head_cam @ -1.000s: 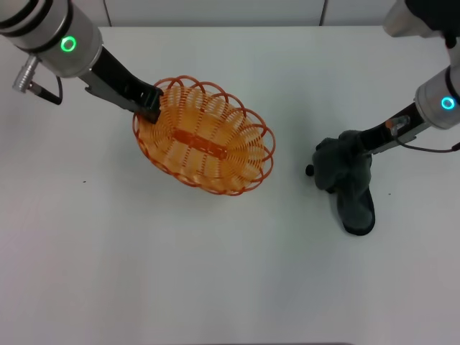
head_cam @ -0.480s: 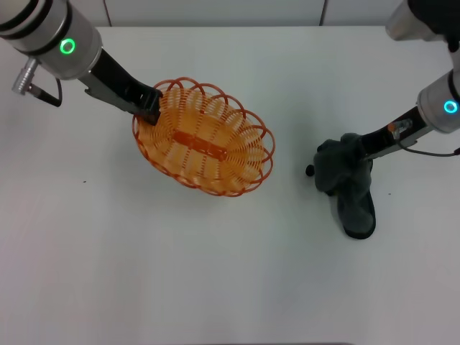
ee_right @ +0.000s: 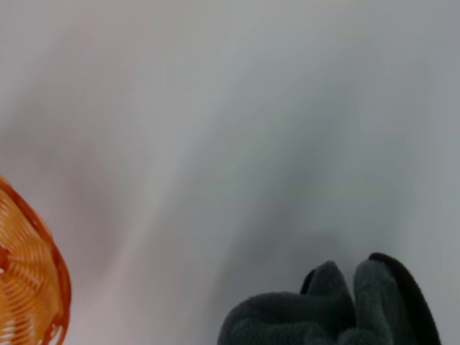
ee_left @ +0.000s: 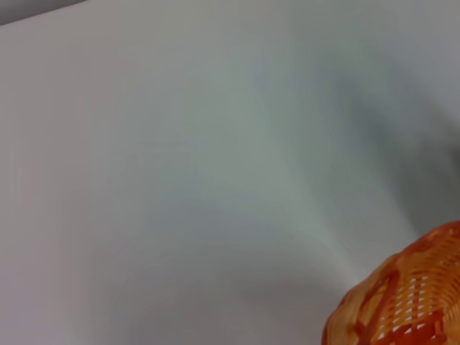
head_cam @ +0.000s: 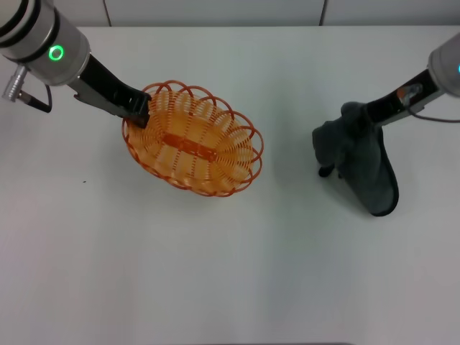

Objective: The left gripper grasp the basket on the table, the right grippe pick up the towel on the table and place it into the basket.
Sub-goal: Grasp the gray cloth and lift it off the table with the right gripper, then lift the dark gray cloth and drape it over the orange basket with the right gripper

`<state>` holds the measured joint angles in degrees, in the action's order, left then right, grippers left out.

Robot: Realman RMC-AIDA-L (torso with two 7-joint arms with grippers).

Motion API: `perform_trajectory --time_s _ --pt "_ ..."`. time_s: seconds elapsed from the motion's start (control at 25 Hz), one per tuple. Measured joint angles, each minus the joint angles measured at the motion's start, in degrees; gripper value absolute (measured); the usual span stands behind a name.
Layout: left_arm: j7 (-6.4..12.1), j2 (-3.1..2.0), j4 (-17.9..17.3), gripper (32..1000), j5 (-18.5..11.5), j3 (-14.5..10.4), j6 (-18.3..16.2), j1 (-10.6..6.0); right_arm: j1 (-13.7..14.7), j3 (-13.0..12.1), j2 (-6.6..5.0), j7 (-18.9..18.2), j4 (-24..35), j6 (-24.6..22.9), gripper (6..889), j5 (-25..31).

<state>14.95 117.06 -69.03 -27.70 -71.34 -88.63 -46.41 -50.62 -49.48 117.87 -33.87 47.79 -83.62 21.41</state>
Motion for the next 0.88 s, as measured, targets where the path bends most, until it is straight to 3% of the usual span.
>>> perform_trajectory --time_s 0.4,0.52,0.68,0.88 --pt "0.16 -0.08 1.9 86 0.3 0.2 1.0 0.32 -0.1 -1.2 0.30 3.7 11.9 -8.7 123 3.5" --pt "0.20 -0.08 2.5 86 0.3 0.2 1.3 0.22 -0.1 -2.8 0.35 5.4 15.7 -11.0 122 4.9" --pt "0.24 -0.08 3.4 86 0.4 0.2 1.8 0.06 -0.3 -7.0 0.39 7.5 21.4 -13.0 122 8.0" --pt "0.25 -0.14 3.6 86 0.4 0.3 1.9 0.01 -2.4 -8.6 0.72 7.8 23.9 -14.2 121 11.5"
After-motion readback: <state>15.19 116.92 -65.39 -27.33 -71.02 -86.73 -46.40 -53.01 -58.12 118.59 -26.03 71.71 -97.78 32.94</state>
